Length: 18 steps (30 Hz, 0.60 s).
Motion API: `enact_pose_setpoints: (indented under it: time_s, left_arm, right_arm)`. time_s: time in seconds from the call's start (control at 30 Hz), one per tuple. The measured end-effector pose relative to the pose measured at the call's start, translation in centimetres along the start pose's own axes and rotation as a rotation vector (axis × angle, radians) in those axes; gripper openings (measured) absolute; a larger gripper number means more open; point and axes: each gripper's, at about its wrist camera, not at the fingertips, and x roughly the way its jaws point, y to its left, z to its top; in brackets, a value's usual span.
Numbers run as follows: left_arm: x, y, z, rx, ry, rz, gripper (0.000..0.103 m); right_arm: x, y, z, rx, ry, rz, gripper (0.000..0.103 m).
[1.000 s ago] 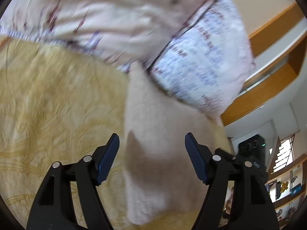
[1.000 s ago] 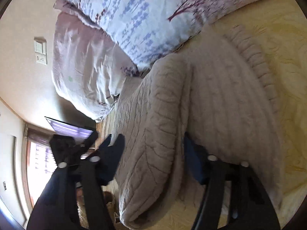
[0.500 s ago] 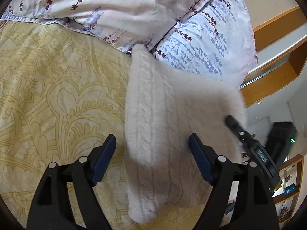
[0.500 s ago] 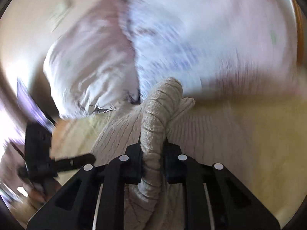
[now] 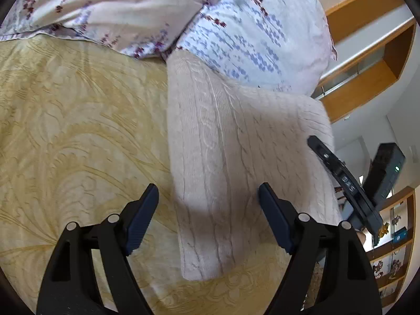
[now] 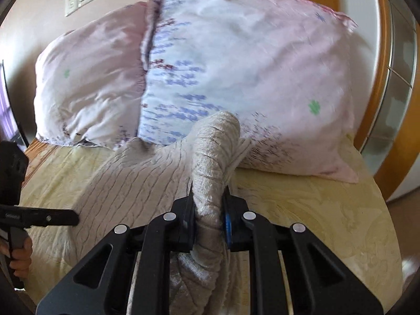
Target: Fold small clothes
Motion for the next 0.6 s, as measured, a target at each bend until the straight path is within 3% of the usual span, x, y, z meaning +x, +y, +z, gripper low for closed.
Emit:
enact_pose_setpoints:
  time_s: [0.17, 0.2, 0.27, 0.33, 0.47, 0.6]
  left_arm:
    - [1.0, -0.5, -0.7, 0.006, 0.038, -0.003, 0.077]
    - [0.9, -0.5, -0.9, 0.009, 0.04, -0.004, 0.077]
    - [0.8, -0.5, -1.1, 0.01, 0.041, -0.007, 0.077]
    - [0.6, -0.4, -1.3, 0.003, 0.042, -0.02, 0.076]
    - [0.1, -0.3, -1.8, -0.007, 0.037, -0.043, 0.076]
    - [-0.2, -0.2, -2.3, -0.018, 0.046, -0.052, 0.075]
  right_arm:
    - [5.2, -3.8, -2.5, 0.15, 0.16, -0.009, 0.02]
    - [5.0, -4.3, -2.7, 0.186, 0.146, 0.01, 0.022]
    - [3.8, -5.3, -2.7, 0.24, 0.128, 0.001, 0.041]
    - [1.9, -6.3, -2.7, 0.29, 0.098, 0.001, 0.047]
    - [-2.4, -8.4, -4.6, 0.435, 0.051, 0.162, 0.047]
    - [-4.3, -7.7, -6.6, 0.449, 0.06, 0.255, 0.047]
